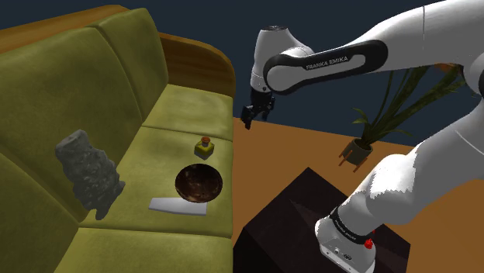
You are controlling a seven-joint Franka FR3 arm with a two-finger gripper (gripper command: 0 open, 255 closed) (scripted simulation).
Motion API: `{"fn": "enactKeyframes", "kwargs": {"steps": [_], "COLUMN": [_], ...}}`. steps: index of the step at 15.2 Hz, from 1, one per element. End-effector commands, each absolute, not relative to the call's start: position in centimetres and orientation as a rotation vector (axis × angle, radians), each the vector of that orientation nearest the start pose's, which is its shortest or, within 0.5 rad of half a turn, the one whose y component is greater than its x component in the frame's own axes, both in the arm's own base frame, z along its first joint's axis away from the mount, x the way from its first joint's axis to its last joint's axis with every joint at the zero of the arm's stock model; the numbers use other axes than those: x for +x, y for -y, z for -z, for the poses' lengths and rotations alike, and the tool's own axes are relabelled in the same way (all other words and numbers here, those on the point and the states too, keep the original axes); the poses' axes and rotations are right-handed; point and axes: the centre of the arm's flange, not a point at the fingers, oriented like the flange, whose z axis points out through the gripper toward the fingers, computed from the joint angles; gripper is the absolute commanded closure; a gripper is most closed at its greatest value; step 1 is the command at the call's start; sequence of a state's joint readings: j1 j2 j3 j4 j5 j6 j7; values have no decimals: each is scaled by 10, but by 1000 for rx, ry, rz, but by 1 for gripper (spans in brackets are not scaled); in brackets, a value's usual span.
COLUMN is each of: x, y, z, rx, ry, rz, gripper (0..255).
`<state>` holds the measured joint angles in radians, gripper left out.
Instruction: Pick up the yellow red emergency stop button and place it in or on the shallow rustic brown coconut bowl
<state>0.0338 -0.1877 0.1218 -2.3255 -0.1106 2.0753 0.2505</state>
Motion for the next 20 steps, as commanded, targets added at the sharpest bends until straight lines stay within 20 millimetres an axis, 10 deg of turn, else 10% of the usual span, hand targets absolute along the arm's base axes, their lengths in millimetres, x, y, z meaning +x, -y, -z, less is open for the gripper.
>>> {"fn": "enactKeyframes", "kwargs": {"steps": [1,20], "x": [487,657], "y": [-73,-146], "z": [-394,-242], "rx": [-3269,-3274], "ry": [-55,48], "rz": [-60,-31], "gripper": [0,0]}}
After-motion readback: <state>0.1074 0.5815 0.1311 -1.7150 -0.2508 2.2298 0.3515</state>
